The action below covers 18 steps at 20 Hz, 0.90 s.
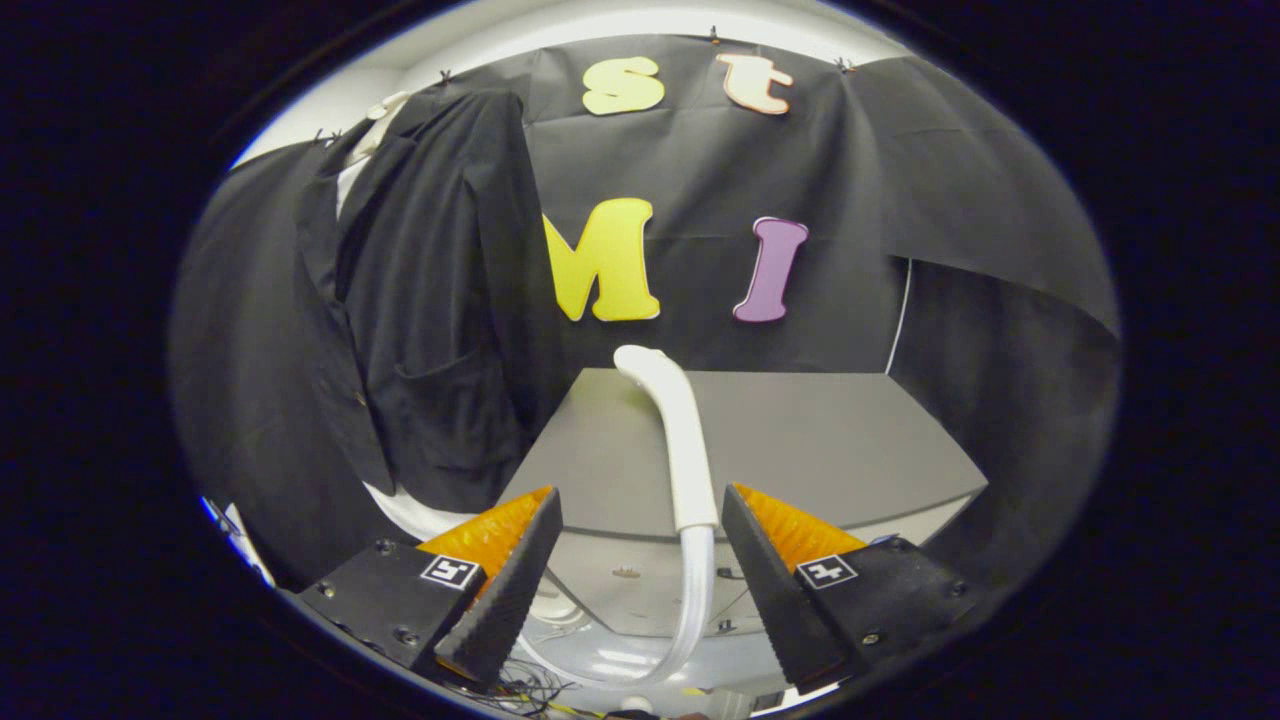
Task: Iron the clothes twice with a garment steamer, once on the left side and once on the right side.
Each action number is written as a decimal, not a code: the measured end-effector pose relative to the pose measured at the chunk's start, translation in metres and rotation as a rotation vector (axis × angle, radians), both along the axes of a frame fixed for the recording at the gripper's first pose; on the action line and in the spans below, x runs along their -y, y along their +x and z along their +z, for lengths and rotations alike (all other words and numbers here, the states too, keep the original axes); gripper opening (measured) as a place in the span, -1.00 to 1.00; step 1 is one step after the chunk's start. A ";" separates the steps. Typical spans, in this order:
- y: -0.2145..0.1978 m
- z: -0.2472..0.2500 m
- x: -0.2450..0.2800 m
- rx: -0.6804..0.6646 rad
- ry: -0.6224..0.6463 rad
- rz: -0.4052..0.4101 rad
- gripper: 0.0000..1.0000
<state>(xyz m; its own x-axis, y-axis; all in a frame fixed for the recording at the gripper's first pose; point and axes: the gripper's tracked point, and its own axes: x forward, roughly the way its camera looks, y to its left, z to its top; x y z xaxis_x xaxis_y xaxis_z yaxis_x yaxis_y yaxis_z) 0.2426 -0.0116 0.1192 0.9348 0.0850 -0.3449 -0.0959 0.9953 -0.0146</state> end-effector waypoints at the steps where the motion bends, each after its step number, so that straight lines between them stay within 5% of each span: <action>1: 0.011 0.001 0.001 -0.017 0.003 0.013 1.00; 11: 0.088 -0.029 0.007 -0.292 0.035 0.029 0.97; 18: 0.099 -0.046 0.008 -0.447 0.046 -0.024 0.82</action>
